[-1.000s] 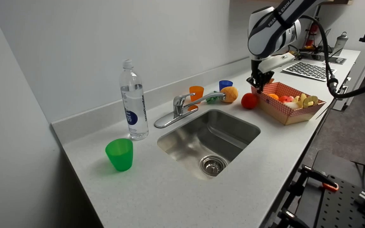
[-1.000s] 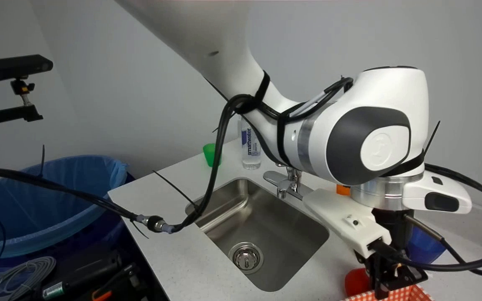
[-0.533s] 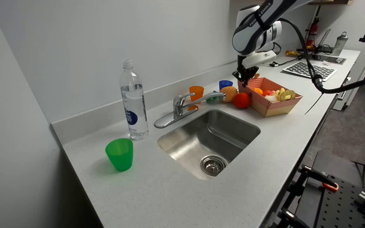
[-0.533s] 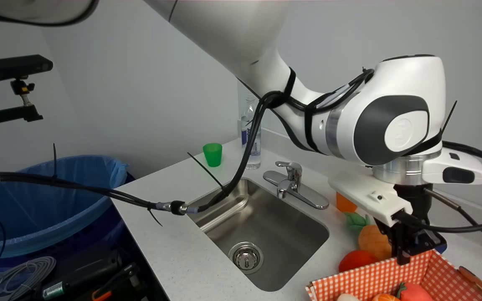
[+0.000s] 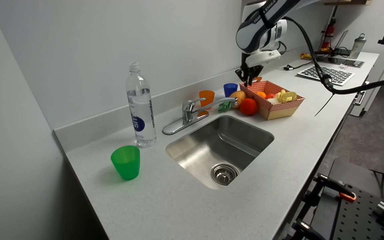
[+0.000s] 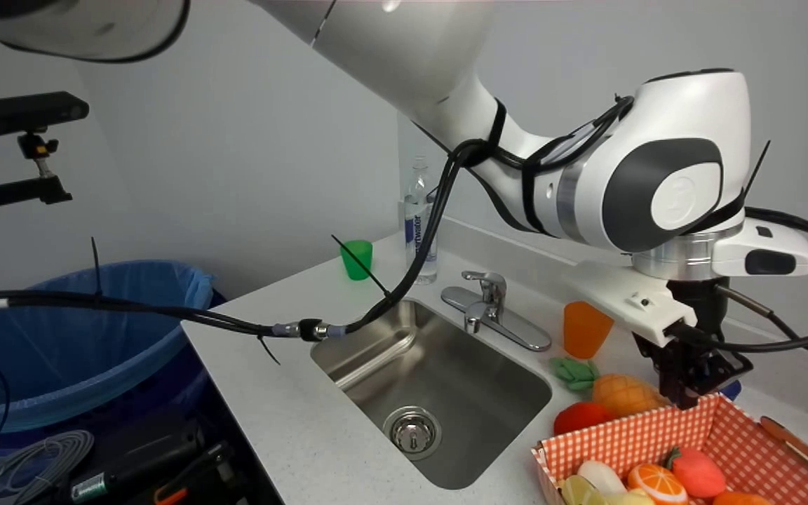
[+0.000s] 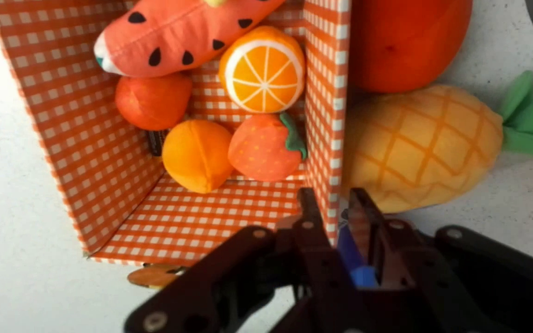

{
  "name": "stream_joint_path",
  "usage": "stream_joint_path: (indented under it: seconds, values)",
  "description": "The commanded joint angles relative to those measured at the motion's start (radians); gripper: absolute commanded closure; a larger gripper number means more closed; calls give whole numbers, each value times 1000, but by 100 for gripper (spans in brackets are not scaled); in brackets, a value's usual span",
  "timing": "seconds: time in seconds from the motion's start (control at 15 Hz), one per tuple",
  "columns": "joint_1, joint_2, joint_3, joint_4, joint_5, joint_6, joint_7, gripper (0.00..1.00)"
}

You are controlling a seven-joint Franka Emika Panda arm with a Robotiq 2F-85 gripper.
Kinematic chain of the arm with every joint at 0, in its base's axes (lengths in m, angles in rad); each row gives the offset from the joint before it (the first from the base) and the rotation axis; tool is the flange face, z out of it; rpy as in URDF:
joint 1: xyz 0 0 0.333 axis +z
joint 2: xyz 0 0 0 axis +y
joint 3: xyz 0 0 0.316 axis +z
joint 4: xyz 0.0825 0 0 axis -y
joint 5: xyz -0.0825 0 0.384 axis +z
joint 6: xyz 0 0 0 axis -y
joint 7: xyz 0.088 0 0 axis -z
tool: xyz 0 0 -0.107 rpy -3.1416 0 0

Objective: Move the box forward

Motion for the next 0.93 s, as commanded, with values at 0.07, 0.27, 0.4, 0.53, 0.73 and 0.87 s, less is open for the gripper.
stream_joint_path:
  seconds: [0.07, 0.27, 0.4, 0.53, 0.73, 0.87]
  values:
    - [-4, -31, 7, 3, 31, -41, -57, 37]
    - [-9, -73, 9, -24, 34, -39, -86, 13]
    - [-10, -102, 11, -41, 36, -38, -103, 1]
    - [-12, -143, 12, -65, 41, -50, -126, 0]
    - [1, -111, -4, -29, 15, -60, -104, 0]
    - [0, -145, -3, -45, 14, -92, -113, 0]
